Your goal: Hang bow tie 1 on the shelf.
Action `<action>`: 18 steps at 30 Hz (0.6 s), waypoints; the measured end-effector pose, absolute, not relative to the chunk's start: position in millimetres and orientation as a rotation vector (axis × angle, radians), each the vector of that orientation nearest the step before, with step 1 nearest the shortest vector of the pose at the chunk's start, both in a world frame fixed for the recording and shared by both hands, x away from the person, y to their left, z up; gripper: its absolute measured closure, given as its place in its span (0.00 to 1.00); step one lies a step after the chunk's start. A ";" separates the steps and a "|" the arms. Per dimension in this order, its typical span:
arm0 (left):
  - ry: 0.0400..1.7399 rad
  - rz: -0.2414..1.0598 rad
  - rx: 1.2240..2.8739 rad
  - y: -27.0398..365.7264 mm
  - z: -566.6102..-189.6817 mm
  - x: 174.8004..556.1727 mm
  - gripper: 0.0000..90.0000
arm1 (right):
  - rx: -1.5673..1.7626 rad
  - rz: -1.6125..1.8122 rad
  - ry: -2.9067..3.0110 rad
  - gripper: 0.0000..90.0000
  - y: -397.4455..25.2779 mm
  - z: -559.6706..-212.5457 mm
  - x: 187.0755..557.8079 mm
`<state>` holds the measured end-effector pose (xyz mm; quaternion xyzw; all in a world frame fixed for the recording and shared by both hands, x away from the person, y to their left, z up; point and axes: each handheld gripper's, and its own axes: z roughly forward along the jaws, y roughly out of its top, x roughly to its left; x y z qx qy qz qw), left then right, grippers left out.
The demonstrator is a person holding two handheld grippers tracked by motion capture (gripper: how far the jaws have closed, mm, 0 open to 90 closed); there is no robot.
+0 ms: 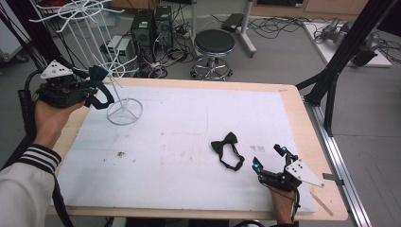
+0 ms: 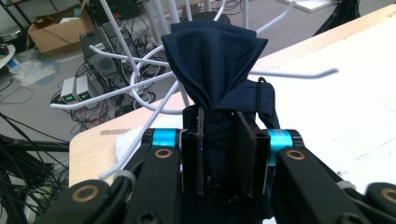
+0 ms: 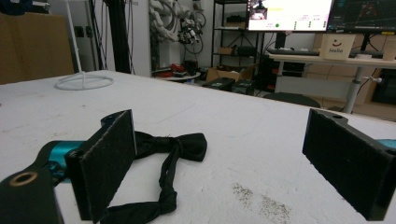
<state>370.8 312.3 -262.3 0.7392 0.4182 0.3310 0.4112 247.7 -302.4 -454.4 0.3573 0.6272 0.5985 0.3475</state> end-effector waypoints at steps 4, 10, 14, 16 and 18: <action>1.076 0.834 1.862 312.3 -260.5 372.5 0.46 | 0.927 1.551 1.625 0.10 -302.2 -454.5 247.7; 1.077 0.840 1.858 312.1 -259.9 371.6 0.24 | 0.926 1.550 1.626 0.10 -302.1 -454.4 247.6; 1.075 0.839 1.857 311.7 -260.7 369.9 0.17 | 0.925 1.550 1.626 0.10 -302.0 -454.4 247.6; 1.073 0.840 1.850 311.9 -261.0 368.3 0.12 | 0.927 1.549 1.626 0.10 -302.0 -454.4 247.5; 1.067 0.849 1.839 312.6 -261.3 366.2 0.07 | 0.927 1.547 1.628 0.10 -302.1 -454.4 247.4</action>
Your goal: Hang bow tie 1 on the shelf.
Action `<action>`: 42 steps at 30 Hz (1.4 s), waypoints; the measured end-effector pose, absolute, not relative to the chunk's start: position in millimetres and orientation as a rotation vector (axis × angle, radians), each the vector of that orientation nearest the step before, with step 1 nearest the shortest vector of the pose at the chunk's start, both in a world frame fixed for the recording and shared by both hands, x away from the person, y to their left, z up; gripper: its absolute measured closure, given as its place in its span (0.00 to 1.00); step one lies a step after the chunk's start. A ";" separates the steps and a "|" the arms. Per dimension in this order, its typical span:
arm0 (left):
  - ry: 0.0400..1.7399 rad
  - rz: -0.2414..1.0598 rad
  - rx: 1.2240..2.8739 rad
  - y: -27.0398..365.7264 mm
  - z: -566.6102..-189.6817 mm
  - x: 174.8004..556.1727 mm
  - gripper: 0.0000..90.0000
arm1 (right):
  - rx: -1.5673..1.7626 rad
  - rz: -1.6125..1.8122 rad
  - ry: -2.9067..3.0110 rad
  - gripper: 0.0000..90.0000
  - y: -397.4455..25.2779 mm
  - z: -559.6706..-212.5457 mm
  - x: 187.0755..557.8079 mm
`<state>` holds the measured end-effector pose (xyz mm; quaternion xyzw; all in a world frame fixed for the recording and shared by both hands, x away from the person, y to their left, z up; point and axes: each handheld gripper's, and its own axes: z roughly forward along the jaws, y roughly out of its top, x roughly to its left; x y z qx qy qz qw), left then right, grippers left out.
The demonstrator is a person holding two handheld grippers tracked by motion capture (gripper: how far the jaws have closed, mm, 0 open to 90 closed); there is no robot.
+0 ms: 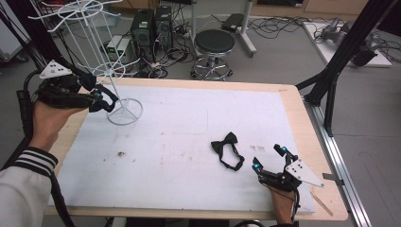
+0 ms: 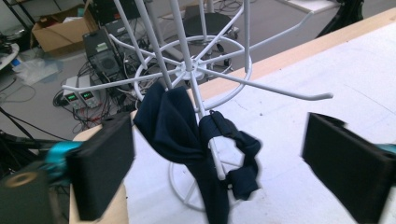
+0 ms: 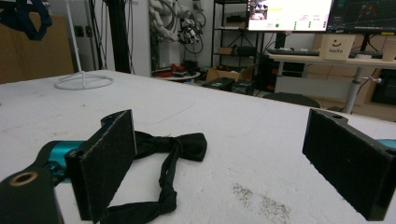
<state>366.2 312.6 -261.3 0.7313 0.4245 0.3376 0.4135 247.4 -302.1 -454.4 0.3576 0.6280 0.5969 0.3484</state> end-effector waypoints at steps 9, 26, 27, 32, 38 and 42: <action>1.020 0.834 1.801 314.7 -266.2 354.2 0.02 | 0.933 1.551 1.626 0.10 -302.3 -454.4 247.5; 0.902 0.705 1.750 310.8 -281.0 326.4 0.08 | 0.956 1.561 1.606 0.10 -303.7 -454.1 247.6; 0.884 0.704 1.743 310.9 -281.9 323.6 0.08 | 0.954 1.559 1.606 0.10 -303.5 -454.0 247.8; 0.843 0.698 1.720 308.8 -285.3 316.6 0.08 | 0.961 1.564 1.604 0.10 -303.9 -454.0 247.8; 0.738 0.685 1.715 301.3 -296.8 307.9 0.05 | 0.986 1.572 1.618 0.10 -305.3 -451.1 248.5; 0.721 0.670 1.712 299.0 -301.0 306.0 0.04 | 0.973 1.575 1.608 0.10 -305.4 -446.8 247.9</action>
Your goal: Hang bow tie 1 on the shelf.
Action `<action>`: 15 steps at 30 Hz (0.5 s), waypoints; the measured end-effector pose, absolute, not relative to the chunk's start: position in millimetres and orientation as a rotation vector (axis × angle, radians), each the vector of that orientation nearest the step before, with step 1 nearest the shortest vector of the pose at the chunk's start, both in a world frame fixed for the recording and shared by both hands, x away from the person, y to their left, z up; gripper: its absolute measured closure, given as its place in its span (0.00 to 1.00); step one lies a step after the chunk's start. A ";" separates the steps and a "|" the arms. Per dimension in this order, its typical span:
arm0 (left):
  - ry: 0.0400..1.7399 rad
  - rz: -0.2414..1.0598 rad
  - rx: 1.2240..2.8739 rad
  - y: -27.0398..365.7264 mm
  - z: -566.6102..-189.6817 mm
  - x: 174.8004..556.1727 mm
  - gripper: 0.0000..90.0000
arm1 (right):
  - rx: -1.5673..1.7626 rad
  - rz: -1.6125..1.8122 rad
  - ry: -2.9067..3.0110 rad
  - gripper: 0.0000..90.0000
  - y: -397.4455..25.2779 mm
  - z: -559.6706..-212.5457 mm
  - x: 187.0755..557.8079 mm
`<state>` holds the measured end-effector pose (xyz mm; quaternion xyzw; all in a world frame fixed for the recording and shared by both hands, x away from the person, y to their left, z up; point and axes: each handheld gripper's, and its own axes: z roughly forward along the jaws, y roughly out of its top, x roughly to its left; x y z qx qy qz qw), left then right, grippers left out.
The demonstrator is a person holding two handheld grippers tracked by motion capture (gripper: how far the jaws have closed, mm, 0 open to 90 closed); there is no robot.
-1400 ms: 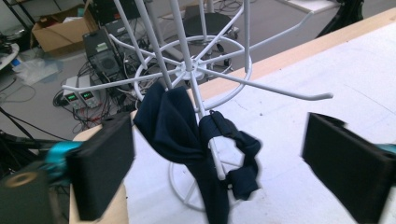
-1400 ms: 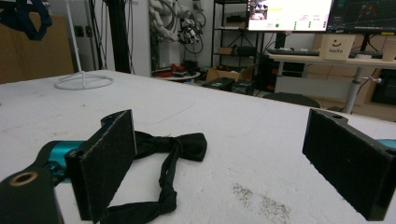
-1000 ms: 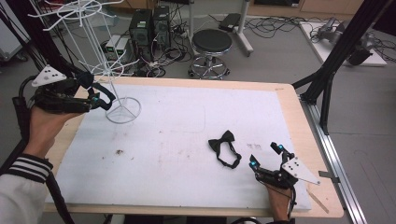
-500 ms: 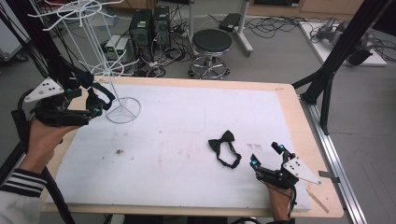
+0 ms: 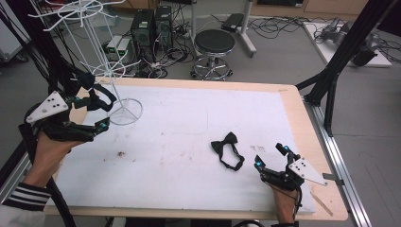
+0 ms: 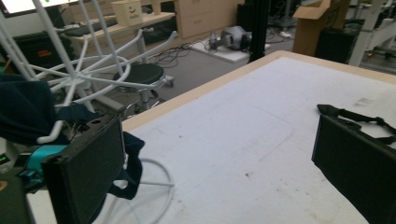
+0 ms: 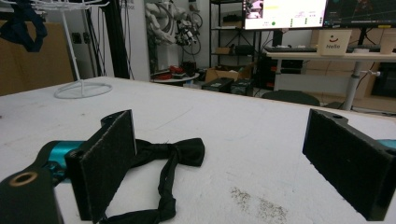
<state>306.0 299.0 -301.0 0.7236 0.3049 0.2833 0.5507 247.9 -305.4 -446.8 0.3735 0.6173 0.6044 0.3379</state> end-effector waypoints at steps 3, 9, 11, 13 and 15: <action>0.717 0.660 1.706 296.9 -304.8 303.3 0.04 | 0.967 1.576 1.605 0.10 -306.4 -444.8 248.2; 0.679 0.639 1.699 293.7 -308.5 299.2 0.04 | 0.978 1.590 1.602 0.10 -308.5 -435.9 248.6; 0.663 0.625 1.679 291.8 -315.0 297.4 0.04 | 0.974 1.599 1.595 0.10 -308.2 -432.8 248.2; 0.650 0.610 1.677 290.3 -321.1 296.3 0.04 | 0.975 1.600 1.593 0.10 -306.8 -431.1 247.9; 0.636 0.601 1.664 288.6 -327.9 295.1 0.04 | 0.966 1.593 1.599 0.10 -305.9 -430.1 248.1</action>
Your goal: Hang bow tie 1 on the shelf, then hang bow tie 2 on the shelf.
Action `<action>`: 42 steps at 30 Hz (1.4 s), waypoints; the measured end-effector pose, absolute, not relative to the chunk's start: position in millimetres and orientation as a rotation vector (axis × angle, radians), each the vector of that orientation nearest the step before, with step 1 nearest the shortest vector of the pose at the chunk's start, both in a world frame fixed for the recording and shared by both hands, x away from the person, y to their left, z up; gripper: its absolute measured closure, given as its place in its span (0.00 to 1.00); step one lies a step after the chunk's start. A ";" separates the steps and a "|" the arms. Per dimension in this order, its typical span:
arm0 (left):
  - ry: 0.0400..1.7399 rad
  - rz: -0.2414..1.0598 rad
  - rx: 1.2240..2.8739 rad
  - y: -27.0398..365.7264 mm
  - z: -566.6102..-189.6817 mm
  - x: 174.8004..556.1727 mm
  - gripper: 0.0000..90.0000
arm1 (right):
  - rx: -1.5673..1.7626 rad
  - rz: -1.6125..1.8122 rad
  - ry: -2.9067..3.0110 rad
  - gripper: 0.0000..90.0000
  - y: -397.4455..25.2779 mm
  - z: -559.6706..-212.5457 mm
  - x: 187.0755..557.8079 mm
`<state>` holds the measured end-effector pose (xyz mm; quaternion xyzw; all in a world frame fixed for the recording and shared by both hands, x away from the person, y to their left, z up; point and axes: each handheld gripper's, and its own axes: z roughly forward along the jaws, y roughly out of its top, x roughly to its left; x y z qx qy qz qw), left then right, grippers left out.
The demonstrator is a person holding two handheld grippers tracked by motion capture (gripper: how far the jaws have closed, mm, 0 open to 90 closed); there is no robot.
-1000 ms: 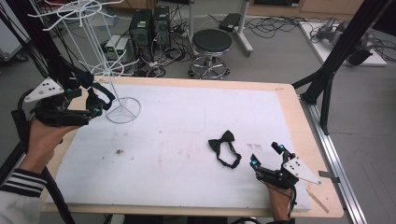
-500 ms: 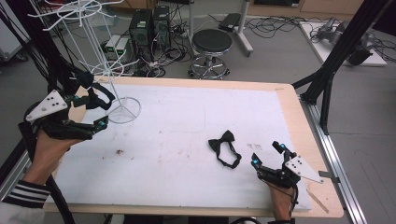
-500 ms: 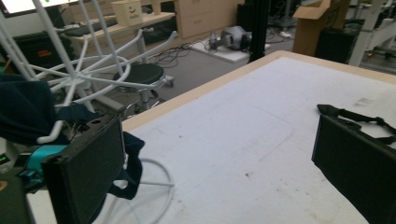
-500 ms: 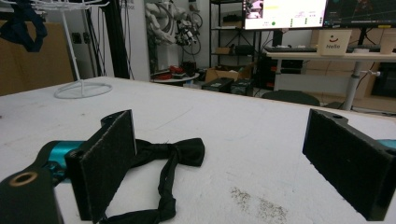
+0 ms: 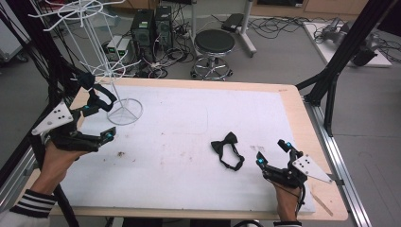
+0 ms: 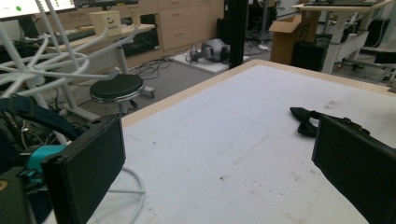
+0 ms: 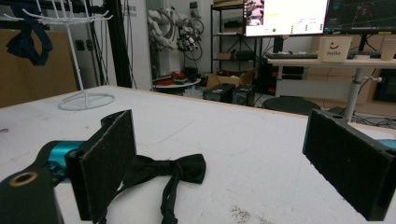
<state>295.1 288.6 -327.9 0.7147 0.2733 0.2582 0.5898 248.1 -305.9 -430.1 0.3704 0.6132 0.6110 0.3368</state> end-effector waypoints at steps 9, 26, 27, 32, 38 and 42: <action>0.600 0.550 1.589 281.7 -357.6 290.0 0.04 | 0.960 1.587 1.606 0.10 -301.3 -427.7 248.3; 0.555 0.547 1.599 269.2 -367.2 286.1 0.04 | 0.955 1.596 1.596 0.10 -300.5 -427.7 244.4; 0.552 0.549 1.599 268.3 -366.8 285.5 0.04 | 0.952 1.596 1.595 0.10 -300.3 -427.7 243.6; 0.546 0.549 1.611 266.5 -366.4 286.5 0.04 | 0.952 1.596 1.596 0.10 -301.7 -428.9 241.3; 0.532 0.534 1.614 264.1 -367.1 288.1 0.04 | 0.961 1.608 1.593 0.10 -303.7 -426.8 242.0; 0.523 0.526 1.609 262.2 -367.0 290.3 0.04 | 0.957 1.622 1.592 0.10 -305.7 -422.9 242.1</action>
